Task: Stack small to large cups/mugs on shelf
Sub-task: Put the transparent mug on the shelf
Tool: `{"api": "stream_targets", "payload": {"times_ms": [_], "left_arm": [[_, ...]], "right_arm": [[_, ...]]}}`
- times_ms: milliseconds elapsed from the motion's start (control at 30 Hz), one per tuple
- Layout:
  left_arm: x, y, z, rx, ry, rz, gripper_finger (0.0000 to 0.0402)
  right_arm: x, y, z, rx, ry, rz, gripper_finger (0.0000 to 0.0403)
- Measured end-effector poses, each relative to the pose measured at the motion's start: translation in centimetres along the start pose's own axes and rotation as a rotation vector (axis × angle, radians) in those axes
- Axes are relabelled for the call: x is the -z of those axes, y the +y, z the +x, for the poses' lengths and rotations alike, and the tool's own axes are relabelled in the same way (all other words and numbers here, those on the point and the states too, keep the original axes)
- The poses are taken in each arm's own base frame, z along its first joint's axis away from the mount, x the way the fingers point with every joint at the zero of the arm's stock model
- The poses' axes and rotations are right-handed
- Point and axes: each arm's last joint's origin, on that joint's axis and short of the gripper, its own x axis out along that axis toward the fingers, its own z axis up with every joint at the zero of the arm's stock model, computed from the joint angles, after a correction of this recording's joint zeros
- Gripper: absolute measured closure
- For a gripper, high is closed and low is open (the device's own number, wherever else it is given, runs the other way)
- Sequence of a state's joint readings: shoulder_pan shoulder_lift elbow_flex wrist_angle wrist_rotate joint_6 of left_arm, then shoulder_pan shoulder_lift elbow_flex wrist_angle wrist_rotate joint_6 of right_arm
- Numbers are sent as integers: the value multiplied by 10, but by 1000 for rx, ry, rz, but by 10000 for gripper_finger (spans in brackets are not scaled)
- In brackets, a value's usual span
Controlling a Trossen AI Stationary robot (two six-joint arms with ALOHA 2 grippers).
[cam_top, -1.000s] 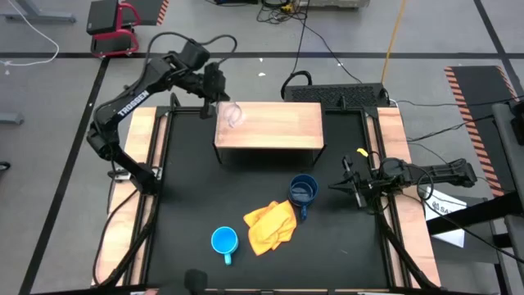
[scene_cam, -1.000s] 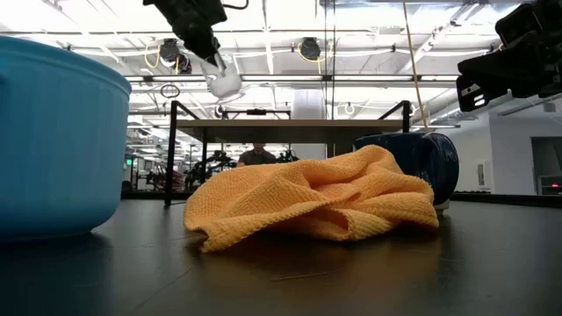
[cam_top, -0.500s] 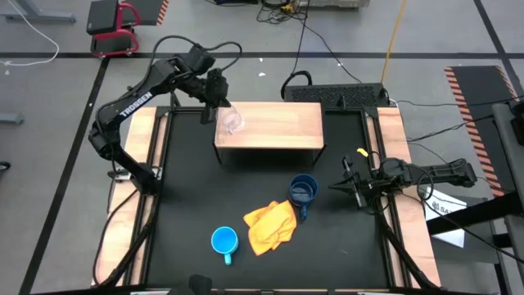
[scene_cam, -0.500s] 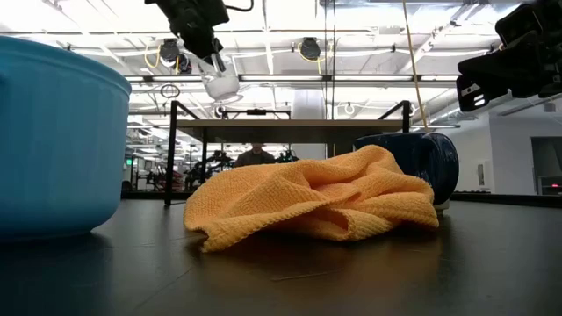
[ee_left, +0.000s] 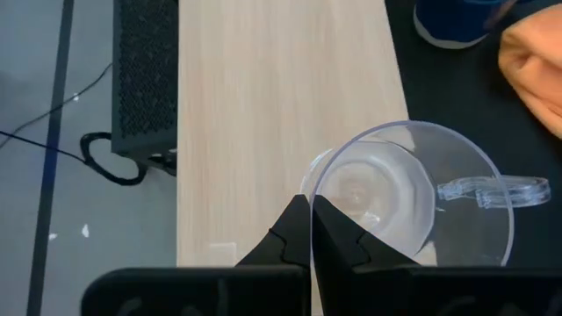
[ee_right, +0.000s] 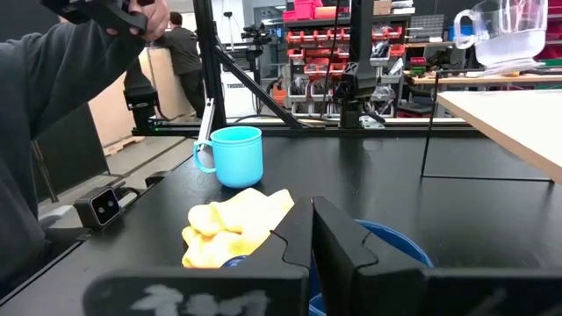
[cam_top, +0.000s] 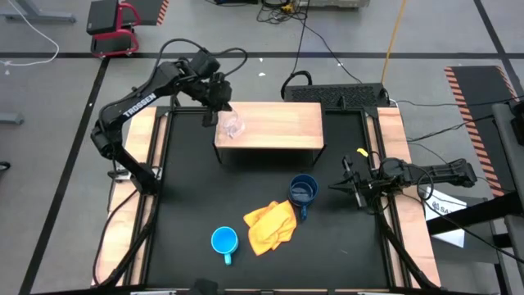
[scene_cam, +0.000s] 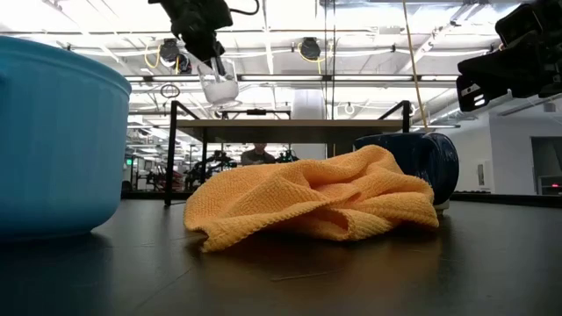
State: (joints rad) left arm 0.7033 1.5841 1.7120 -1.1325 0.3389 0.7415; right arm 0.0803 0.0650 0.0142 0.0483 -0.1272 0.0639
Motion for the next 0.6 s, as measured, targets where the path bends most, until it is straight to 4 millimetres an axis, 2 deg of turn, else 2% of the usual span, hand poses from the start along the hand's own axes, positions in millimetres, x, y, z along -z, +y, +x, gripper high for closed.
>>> {"api": "stream_targets", "payload": {"times_ms": [600], "left_arm": [[-5, -11, 5, 24, 36, 2, 401]], "right_arm": [[0, 0, 0, 0, 1, 0, 403]]}}
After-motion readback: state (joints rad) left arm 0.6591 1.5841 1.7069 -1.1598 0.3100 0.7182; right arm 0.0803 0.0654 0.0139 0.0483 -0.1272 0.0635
